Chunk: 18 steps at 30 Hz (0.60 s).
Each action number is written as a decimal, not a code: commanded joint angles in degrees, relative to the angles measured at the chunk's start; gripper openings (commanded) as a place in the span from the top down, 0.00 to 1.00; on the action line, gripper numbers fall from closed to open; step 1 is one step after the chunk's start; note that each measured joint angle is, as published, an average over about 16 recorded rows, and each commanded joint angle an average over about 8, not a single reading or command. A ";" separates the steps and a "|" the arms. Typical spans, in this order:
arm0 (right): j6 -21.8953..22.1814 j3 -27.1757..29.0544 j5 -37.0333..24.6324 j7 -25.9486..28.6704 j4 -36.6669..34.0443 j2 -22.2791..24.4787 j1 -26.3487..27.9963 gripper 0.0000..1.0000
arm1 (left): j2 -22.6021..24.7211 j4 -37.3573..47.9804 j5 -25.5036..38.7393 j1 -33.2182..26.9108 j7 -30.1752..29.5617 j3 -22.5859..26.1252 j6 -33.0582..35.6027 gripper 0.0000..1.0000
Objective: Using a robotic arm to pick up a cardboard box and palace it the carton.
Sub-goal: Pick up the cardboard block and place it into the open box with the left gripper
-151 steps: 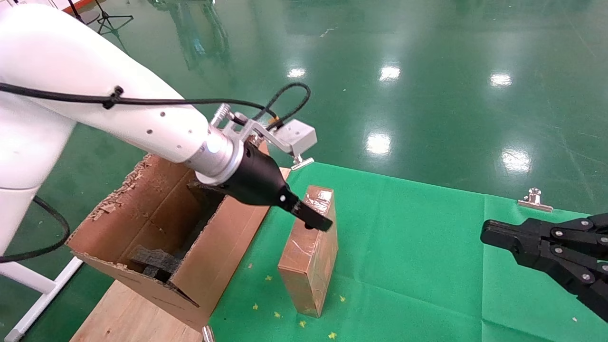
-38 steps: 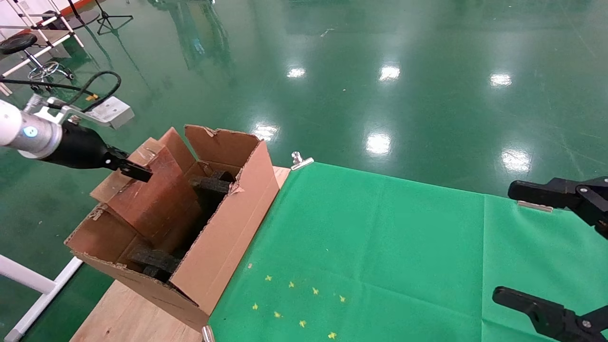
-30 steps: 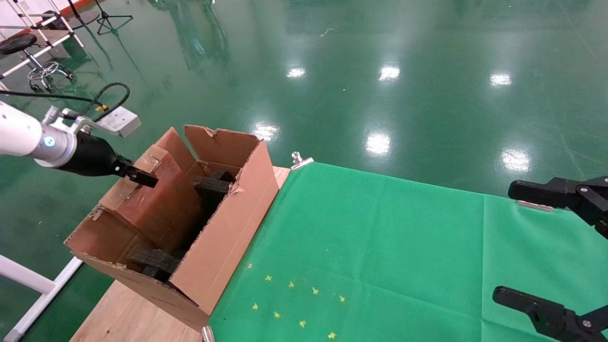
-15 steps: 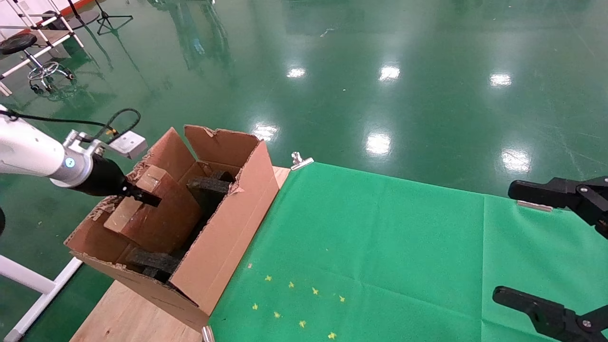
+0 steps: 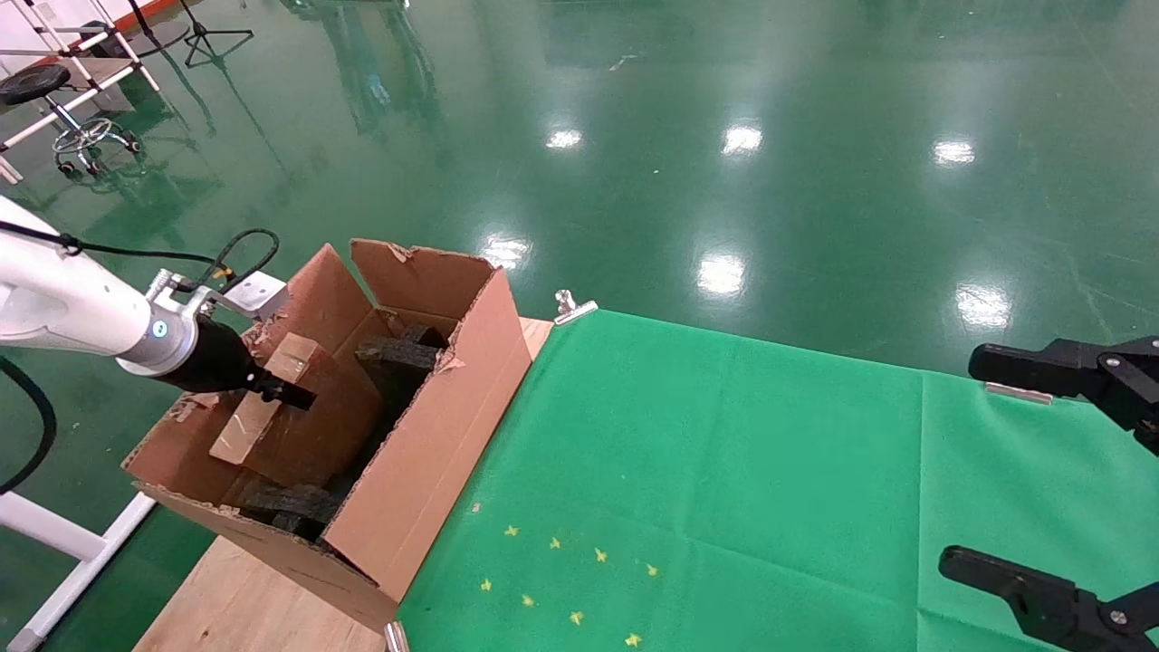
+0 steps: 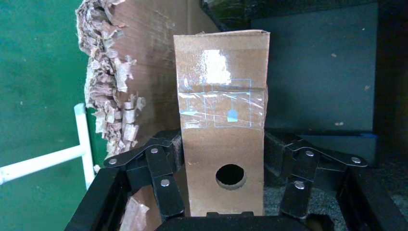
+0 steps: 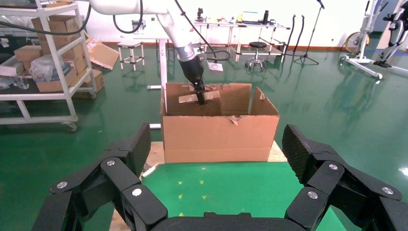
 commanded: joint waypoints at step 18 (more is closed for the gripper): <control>0.01 0.00 0.01 0.00 -0.01 0.01 -0.01 0.00 | 0.01 0.21 -0.01 0.15 -0.13 -0.04 0.41 0.00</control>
